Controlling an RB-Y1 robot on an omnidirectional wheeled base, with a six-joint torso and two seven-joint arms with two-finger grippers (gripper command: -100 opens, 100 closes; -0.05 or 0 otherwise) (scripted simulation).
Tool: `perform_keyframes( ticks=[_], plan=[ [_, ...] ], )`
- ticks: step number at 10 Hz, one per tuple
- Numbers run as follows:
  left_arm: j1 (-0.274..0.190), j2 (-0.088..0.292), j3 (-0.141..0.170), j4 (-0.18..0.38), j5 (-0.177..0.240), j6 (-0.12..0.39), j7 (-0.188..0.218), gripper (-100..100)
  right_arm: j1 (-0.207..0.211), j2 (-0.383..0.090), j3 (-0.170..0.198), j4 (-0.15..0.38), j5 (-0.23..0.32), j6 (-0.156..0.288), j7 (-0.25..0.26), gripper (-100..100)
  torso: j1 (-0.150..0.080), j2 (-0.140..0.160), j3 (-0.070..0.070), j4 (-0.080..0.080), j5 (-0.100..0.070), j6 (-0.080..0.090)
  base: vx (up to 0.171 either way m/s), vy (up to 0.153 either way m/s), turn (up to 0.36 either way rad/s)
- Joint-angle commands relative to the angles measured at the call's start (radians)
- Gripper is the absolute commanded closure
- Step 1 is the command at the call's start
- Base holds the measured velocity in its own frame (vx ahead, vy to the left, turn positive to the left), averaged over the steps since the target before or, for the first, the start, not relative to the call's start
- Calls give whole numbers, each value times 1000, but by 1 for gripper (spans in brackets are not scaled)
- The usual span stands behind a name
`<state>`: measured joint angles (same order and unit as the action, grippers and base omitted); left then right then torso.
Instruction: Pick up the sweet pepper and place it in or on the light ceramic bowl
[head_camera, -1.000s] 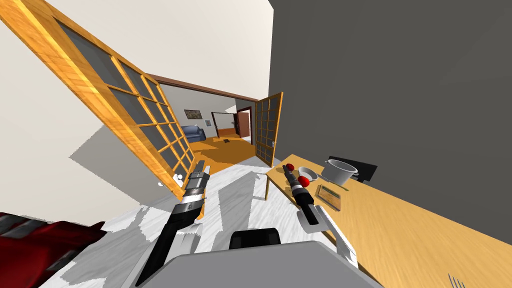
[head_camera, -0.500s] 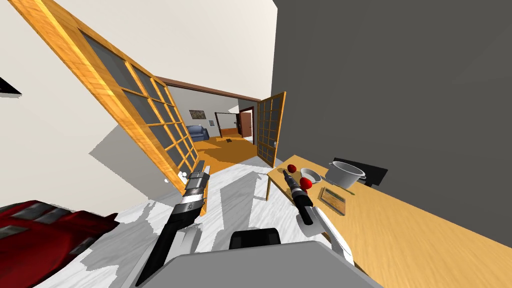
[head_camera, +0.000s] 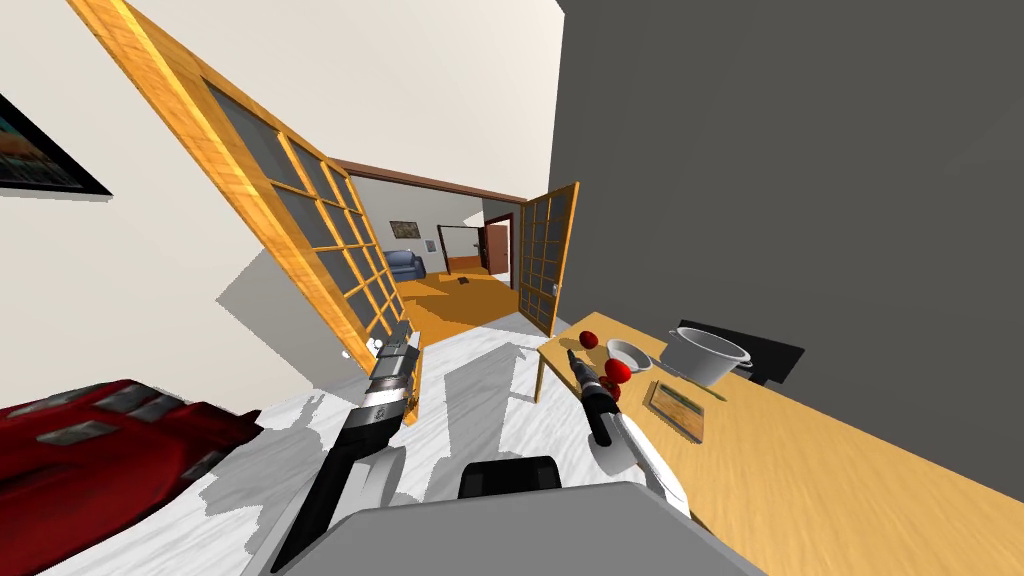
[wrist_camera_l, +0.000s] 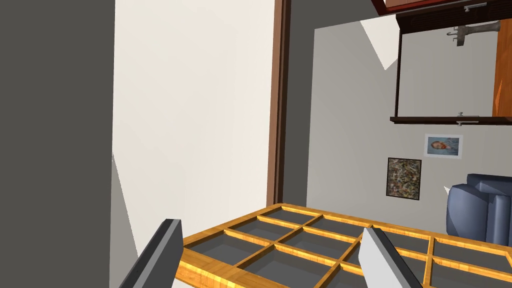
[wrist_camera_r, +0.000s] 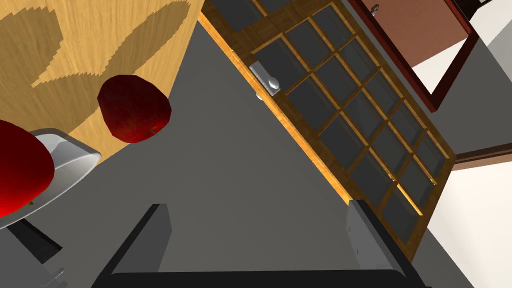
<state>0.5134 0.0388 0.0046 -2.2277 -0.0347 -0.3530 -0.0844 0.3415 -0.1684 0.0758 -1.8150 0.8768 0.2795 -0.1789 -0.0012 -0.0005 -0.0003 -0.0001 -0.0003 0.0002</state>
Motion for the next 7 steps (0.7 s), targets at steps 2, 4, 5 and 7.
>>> perform_keyframes(
  ticks=[2, 4, 5, 7],
  plan=[
    [0, 0, 0, 0, 0, 0, 0, 0, -1, -1, 23, 64, 74, 71, -11, -100, 0, 0, 0, 0, 0, 1, 0, -20, 98],
    [0, 0, 0, 0, 0, 0, 0, 0, -6, 4, 37, 111, 140, 120, -19, -100, -1, 0, 0, 0, 0, 1, 6, -26, 91],
    [0, 0, 0, 0, 0, 0, 0, 0, -6, 4, 37, 114, 166, 146, -19, -100, -1, 0, 0, 0, 0, 0, 5, -26, 71],
    [0, 0, 0, 0, 0, 0, 0, 0, -11, 9, 51, 163, 218, 184, -27, -100, 0, 0, 0, 0, 0, 1, 0, -13, 48]
  ],
)
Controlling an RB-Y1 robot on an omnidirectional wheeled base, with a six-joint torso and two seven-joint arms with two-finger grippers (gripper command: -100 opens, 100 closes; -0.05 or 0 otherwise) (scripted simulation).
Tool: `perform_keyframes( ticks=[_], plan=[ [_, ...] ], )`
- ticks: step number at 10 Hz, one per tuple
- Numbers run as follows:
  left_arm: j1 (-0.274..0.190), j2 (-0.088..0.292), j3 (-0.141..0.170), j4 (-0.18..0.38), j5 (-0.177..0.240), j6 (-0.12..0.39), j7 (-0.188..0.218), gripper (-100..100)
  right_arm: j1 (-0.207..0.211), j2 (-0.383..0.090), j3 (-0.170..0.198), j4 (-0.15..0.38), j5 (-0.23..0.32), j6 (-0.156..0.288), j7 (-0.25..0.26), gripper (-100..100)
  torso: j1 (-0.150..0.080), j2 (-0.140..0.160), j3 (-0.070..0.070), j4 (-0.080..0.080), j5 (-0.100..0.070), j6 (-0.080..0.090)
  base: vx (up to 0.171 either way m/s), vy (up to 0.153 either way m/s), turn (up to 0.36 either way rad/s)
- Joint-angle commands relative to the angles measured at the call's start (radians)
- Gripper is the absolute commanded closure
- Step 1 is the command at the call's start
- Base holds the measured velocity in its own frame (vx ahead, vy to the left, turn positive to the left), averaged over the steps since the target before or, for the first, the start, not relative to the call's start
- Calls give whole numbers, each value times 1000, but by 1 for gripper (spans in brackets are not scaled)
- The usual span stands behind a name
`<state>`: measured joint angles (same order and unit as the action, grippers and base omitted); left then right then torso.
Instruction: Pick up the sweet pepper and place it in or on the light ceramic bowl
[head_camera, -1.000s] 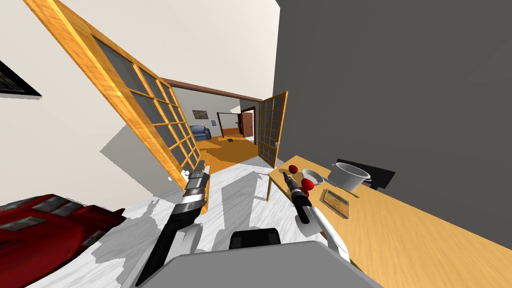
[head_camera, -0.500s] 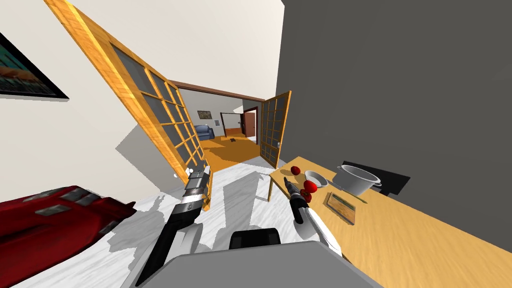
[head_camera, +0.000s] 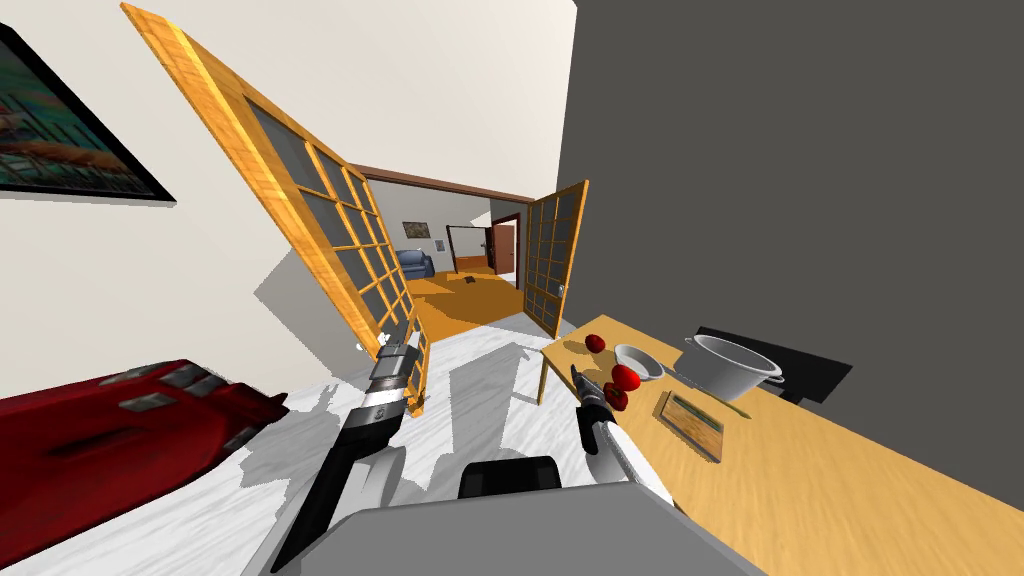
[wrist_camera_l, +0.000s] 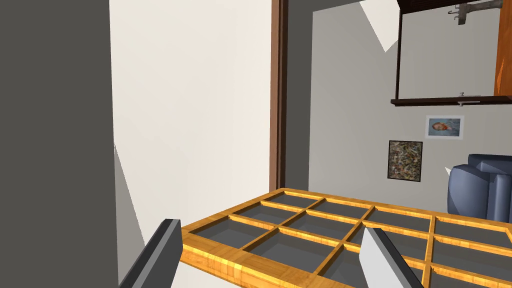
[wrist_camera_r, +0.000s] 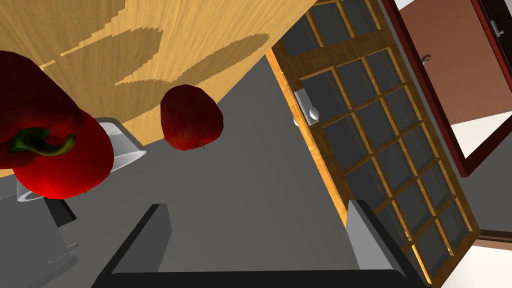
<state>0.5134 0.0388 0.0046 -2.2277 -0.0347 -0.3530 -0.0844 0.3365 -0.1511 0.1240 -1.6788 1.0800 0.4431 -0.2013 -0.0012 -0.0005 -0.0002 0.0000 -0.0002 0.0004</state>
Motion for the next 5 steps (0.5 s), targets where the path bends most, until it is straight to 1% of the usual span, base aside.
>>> perform_keyframes(
  ticks=[1, 2, 3, 4, 5],
  plan=[
    [0, 0, 0, 0, 0, 0, 0, 0, -6, -8, 3, 27, 25, 38, -4, -100, 0, 0, 0, 0, 0, 0, 1, -19, 87],
    [0, 0, 0, 0, 0, 0, 0, 0, -10, -2, 17, 64, 62, 78, -12, -100, 0, 0, 0, 0, 0, 0, 6, -25, 114],
    [0, 0, 0, 0, 0, 0, 0, 0, -10, -2, 17, 77, 86, 93, -12, -100, -1, 0, 0, 0, 0, 0, 6, -27, 72],
    [0, 0, 0, 0, 0, 0, 0, 0, -14, 5, 30, 120, 118, 126, -19, -100, -1, 0, 0, 0, 0, 0, 8, -30, 142],
    [0, 0, 0, 0, 0, 0, 0, 0, -14, 5, 30, 127, 147, 148, -19, -100, -1, 0, 0, 0, 0, 0, 5, -29, 59]
  ],
)
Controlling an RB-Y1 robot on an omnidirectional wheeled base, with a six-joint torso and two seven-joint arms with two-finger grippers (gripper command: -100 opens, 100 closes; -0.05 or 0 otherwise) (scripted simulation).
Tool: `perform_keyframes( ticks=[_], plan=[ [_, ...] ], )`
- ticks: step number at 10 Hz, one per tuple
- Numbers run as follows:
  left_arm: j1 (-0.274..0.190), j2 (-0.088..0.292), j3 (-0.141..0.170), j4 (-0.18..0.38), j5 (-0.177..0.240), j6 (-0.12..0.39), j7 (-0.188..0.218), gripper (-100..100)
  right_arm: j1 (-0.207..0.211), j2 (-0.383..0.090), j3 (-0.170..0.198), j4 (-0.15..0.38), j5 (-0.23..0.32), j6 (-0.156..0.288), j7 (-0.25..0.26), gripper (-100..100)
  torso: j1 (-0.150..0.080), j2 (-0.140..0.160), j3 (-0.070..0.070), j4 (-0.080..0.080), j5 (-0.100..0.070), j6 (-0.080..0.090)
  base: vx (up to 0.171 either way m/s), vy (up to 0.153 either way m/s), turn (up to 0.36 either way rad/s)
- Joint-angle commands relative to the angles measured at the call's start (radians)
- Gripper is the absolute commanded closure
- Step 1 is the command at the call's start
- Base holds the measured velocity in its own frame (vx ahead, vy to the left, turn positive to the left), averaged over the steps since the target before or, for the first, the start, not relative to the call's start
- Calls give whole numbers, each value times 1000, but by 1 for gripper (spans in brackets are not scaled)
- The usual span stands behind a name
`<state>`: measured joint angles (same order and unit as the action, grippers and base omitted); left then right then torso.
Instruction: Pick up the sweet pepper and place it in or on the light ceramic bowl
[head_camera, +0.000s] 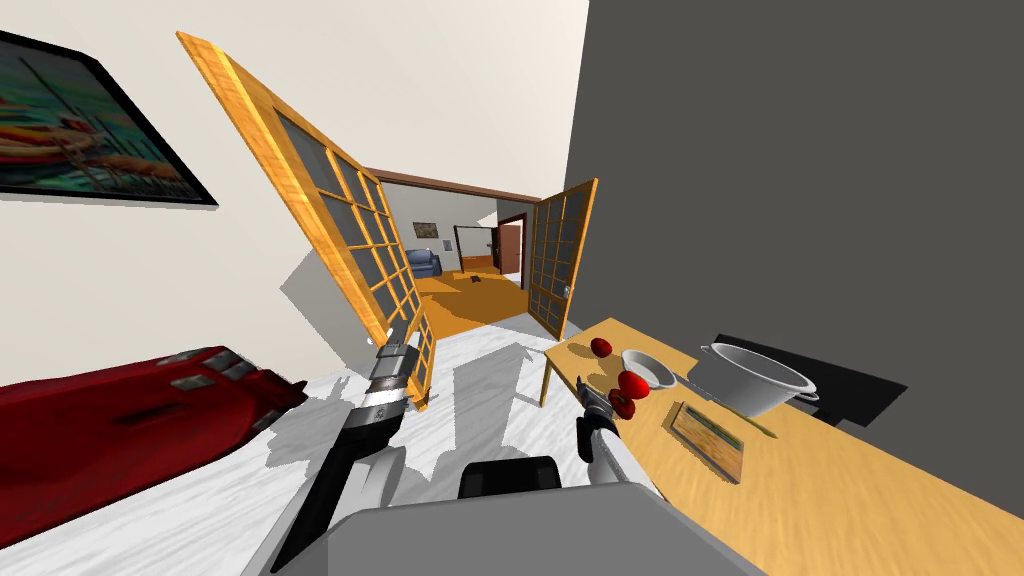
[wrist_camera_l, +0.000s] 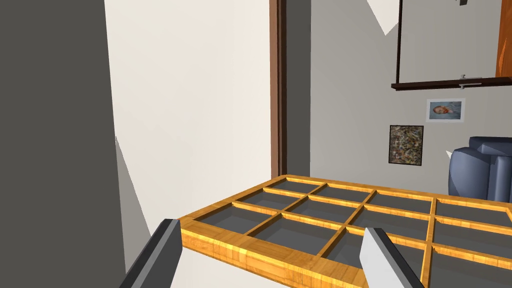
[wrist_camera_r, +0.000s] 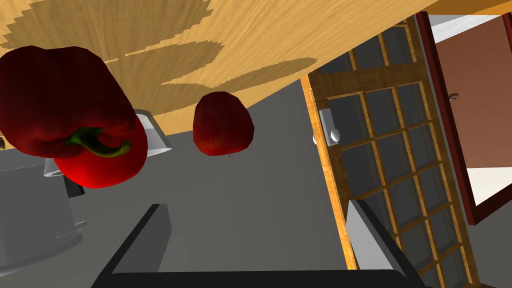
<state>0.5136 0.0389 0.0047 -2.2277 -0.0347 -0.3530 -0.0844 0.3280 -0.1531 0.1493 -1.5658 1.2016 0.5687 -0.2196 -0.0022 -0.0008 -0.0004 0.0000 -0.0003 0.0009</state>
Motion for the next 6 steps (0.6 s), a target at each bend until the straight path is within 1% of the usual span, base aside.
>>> perform_keyframes(
  ticks=[1, 2, 3, 4, 5, 6],
  plan=[
    [0, 0, 0, 0, 0, 0, 0, 0, -9, 14, 18, 50, 50, 50, -8, -100, 0, 0, 0, 0, 0, 0, 1, -30, 116],
    [0, 0, 0, 0, 0, 0, 0, 0, -9, 14, 18, 63, 79, 75, -8, -100, 0, 0, 0, 0, 0, 0, 4, -29, 55],
    [0, 0, 0, 0, 0, 0, 0, 0, -13, 21, 31, 97, 109, 106, -15, -100, 0, 0, 0, 0, 0, 0, 8, -30, 94],
    [0, 0, 0, 0, 0, 0, 0, 0, -13, 21, 31, 111, 136, 128, -15, -100, 0, 0, 0, 0, 0, 0, 11, -26, 70],
    [0, 0, 0, 0, 0, 0, 0, 0, -13, 21, 31, 111, 143, 128, -15, -100, 0, 0, 0, 0, 0, 0, 6, -12, 2],
    [0, 0, 0, 0, 0, 0, 0, 0, -16, 27, 44, 150, 181, 173, -22, -100, 1, 0, 0, 0, 0, 0, 8, -20, 127]
  ],
)
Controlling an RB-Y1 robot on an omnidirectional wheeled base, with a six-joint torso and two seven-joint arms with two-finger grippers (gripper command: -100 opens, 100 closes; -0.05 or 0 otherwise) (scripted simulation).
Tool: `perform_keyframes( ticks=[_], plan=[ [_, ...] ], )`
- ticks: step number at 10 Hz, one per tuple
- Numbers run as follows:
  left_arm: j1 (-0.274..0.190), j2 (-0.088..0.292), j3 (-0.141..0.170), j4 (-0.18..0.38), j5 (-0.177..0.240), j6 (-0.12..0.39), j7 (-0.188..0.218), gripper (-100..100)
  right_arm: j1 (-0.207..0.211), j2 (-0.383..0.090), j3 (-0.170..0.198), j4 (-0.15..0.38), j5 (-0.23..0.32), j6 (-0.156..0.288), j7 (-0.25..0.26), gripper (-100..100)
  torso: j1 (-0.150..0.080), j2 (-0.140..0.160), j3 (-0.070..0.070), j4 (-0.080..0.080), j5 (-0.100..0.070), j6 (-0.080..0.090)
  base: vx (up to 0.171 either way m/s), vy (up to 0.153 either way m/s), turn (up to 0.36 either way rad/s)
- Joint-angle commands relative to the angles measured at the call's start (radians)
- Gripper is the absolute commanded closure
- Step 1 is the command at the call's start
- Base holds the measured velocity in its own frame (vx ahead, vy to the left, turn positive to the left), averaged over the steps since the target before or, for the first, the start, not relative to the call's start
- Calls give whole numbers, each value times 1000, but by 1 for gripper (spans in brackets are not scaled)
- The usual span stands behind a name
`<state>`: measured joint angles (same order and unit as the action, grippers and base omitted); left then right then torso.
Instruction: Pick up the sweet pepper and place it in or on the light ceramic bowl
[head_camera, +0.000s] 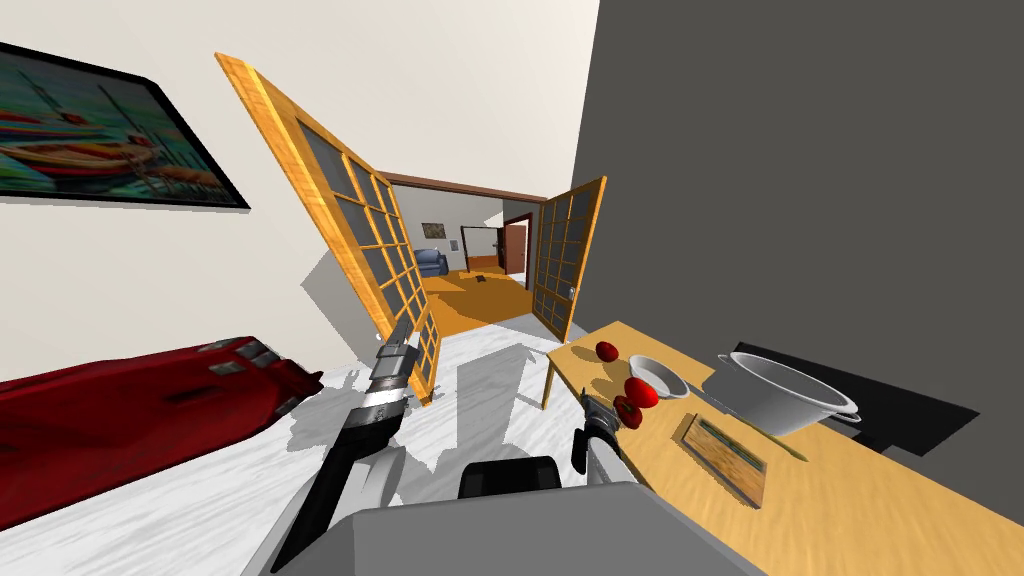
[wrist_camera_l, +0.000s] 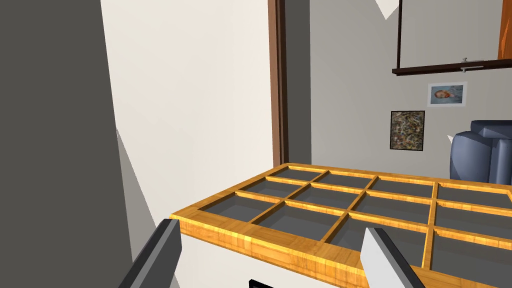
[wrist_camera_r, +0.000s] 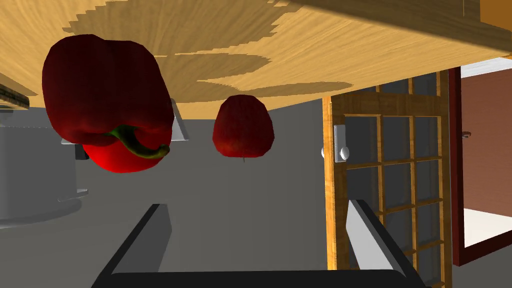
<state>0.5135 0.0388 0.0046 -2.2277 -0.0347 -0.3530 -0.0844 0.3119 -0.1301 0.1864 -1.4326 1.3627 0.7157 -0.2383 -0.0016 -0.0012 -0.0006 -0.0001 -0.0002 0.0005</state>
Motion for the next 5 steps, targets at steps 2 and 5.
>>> perform_keyframes(
  ticks=[2, 5],
  plan=[
    [0, 0, 0, 0, 0, 0, 0, 0, -4, 10, 19, 70, 78, 72, -10, -100, 0, 0, 0, 0, 0, 0, 13, -32, 84],
    [0, 0, 0, 0, 0, 0, 0, 0, -7, 15, 31, 119, 149, 131, -16, -100, -1, 0, 0, 0, 0, 0, 14, -38, 67]
  ],
)
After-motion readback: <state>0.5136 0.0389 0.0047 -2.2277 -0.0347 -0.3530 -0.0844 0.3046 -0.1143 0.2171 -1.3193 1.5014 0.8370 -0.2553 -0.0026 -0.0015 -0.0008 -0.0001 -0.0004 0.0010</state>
